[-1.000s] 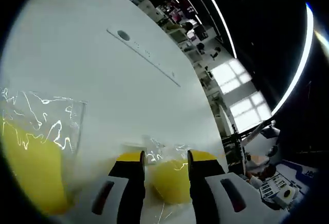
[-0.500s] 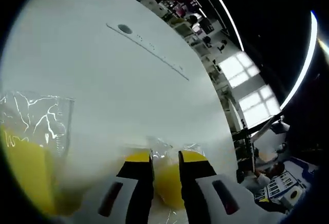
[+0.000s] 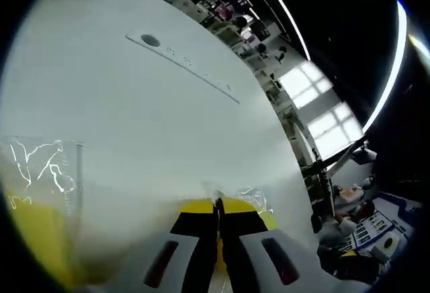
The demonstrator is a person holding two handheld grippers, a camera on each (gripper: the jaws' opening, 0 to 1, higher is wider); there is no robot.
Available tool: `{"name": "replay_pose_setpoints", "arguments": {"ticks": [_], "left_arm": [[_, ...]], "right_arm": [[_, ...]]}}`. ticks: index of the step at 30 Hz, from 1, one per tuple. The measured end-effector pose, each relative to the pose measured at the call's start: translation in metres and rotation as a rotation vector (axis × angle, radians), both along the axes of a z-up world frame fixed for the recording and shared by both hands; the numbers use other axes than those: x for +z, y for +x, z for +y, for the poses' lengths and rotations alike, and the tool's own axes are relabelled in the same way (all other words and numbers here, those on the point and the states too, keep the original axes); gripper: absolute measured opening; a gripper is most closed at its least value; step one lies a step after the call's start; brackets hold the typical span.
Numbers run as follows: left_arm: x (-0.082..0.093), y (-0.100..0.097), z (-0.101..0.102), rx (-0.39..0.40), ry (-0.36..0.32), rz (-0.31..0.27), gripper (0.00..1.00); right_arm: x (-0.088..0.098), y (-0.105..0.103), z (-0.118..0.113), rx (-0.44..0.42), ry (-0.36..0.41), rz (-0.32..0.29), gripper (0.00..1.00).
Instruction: Compare the silicone blocks by pressing each to a similar depth, holding the contact briefly, and releasing to observe deformation and rebound differences across the visible hardness samples.
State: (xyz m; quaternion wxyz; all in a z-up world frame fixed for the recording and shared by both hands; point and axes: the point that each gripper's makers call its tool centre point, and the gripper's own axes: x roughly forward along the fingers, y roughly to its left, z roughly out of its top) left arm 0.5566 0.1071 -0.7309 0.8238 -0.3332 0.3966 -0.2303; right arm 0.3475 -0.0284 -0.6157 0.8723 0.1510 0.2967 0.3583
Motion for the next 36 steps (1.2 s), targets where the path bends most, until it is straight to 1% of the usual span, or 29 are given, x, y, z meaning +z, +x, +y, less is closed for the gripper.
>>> {"name": "replay_pose_setpoints", "arguments": {"ticks": [3, 5, 6, 10, 13, 19, 22, 27, 33, 36], "left_arm": [[0.001, -0.001, 0.001, 0.01, -0.018, 0.003, 0.0], [0.002, -0.002, 0.001, 0.012, -0.011, -0.002, 0.0], [0.005, -0.002, -0.001, 0.005, -0.008, -0.013, 0.0], [0.01, -0.002, -0.002, 0.001, -0.018, -0.017, 0.0], [0.016, -0.003, -0.004, -0.004, -0.033, -0.023, 0.0], [0.032, -0.006, -0.01, -0.042, -0.019, -0.071, 0.0], [0.041, -0.008, -0.012, -0.065, -0.01, -0.101, 0.0], [0.05, -0.014, -0.015, -0.091, 0.0, -0.128, 0.0], [0.066, -0.024, -0.017, -0.112, -0.013, -0.159, 0.0], [0.073, -0.029, -0.019, -0.128, -0.003, -0.18, 0.0]], "right_arm": [[0.0, 0.0, 0.0, 0.001, -0.004, 0.0, 0.72], [-0.001, 0.0, -0.001, 0.0, -0.006, 0.001, 0.72], [-0.001, -0.001, -0.001, 0.0, -0.007, 0.001, 0.72], [0.001, -0.001, 0.0, 0.005, -0.01, -0.002, 0.72], [0.003, -0.001, 0.0, 0.01, -0.015, -0.009, 0.71], [0.01, -0.001, 0.002, 0.014, -0.013, -0.031, 0.71], [0.017, -0.001, 0.002, 0.013, -0.016, -0.052, 0.72], [0.024, -0.002, 0.002, 0.016, -0.021, -0.075, 0.72], [0.028, -0.007, 0.005, 0.028, -0.02, -0.086, 0.72], [0.032, -0.01, 0.006, 0.033, -0.022, -0.095, 0.72]]}}
